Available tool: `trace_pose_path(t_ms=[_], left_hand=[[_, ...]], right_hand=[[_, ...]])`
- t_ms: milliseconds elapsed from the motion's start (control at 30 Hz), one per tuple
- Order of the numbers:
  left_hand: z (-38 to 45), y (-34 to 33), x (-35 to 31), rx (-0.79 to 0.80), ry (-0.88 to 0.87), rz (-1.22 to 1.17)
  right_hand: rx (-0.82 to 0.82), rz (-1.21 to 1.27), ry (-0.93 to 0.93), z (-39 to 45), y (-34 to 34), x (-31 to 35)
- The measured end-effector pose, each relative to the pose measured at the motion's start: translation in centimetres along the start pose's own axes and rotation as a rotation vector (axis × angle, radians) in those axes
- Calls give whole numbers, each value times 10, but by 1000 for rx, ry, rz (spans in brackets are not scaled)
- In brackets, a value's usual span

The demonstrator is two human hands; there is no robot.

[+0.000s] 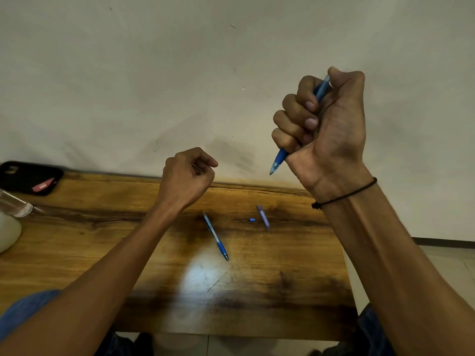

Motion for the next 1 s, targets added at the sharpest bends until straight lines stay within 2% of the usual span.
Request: trace_pose_path(t_ms=[1000], left_hand=[[-1,-2,0,-5,-20,33]], right_hand=[[-9,-22,-16,0,-1,-3]])
Point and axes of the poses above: each hand's wrist, its own z-axis towards the middle knuckle, its own y-axis out of the back of the hand, x = y × z, the point moved 4 cm from there along z, towards the middle knuckle, and after that the axes turned 4 degrees about x, right-handed, at the moved point
